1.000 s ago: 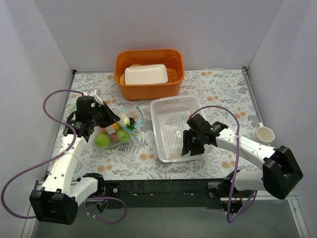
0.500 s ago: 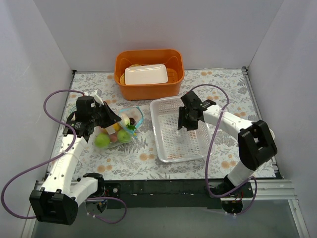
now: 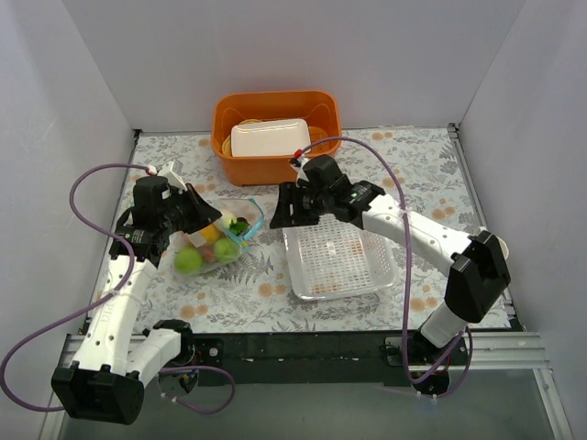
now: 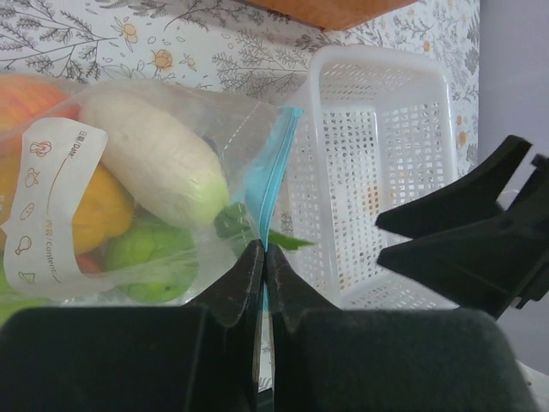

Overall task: Place the food in the zip-top bag and seal the zipper
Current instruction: Adjust the zipper food storage bag at the center of the board.

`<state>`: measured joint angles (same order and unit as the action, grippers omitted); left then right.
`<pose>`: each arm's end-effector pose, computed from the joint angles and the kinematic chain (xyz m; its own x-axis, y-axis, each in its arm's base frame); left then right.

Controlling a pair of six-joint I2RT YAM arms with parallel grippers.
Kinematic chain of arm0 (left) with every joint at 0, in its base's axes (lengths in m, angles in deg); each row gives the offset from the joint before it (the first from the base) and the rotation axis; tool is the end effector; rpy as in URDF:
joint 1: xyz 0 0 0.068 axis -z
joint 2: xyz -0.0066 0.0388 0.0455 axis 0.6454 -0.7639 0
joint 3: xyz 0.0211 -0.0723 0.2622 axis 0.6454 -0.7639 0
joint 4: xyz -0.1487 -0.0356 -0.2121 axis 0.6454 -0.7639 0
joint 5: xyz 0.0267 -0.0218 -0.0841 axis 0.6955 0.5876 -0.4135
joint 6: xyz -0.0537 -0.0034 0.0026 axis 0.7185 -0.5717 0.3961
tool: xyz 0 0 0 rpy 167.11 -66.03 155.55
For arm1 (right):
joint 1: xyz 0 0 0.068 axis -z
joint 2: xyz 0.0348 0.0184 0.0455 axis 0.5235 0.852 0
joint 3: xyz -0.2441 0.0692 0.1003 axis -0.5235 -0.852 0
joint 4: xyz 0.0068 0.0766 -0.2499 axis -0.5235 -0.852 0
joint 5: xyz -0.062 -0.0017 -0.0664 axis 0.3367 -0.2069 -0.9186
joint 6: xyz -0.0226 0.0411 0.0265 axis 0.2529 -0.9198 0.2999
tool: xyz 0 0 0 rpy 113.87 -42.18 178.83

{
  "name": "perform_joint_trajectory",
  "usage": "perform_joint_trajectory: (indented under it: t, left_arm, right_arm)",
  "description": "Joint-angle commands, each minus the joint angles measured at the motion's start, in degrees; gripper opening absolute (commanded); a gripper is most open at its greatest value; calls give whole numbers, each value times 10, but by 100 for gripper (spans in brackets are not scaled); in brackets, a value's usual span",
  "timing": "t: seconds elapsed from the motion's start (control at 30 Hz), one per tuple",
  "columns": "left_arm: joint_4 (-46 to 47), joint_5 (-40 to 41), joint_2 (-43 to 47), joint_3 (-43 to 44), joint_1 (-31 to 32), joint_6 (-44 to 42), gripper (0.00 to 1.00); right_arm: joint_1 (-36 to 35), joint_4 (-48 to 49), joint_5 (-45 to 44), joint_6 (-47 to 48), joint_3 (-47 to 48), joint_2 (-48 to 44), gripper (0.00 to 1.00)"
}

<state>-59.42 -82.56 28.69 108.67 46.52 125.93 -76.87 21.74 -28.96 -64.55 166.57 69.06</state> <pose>0.1957 -0.0330 0.3284 -0.5491 -0.8268 -0.1225 -0.4180 0.3985 -0.8163 0.2516 0.2645 0.3099 -0.8142 -0.0255 -0.5800 -0.4182 0.7187 0.5555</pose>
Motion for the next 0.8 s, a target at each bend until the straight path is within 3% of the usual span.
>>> perform_joint_trajectory:
  t: [0.0, 0.2, 0.53, 0.6, 0.7, 0.77]
  left_arm:
    - [-15, 16, 34, 33, -1, -9, 0]
    - [-21, 23, 43, 31, -1, -9, 0]
    - [-17, 21, 52, 35, -1, -6, 0]
    - [-18, 18, 55, 32, -1, -4, 0]
    - [-18, 13, 58, 29, -1, -2, 0]
    - [-15, 11, 62, 24, -1, 0, 0]
  right_arm:
    - [-33, 48, 23, -43, 22, 48, 62]
    - [-51, 85, -10, -89, 48, 111, 60]
    - [-65, 66, -52, -114, 131, 194, 60]
    - [-65, 56, -54, -119, 141, 206, 58]
    - [-66, 49, -46, -130, 145, 222, 41]
    - [-69, 40, -46, -131, 151, 227, 41]
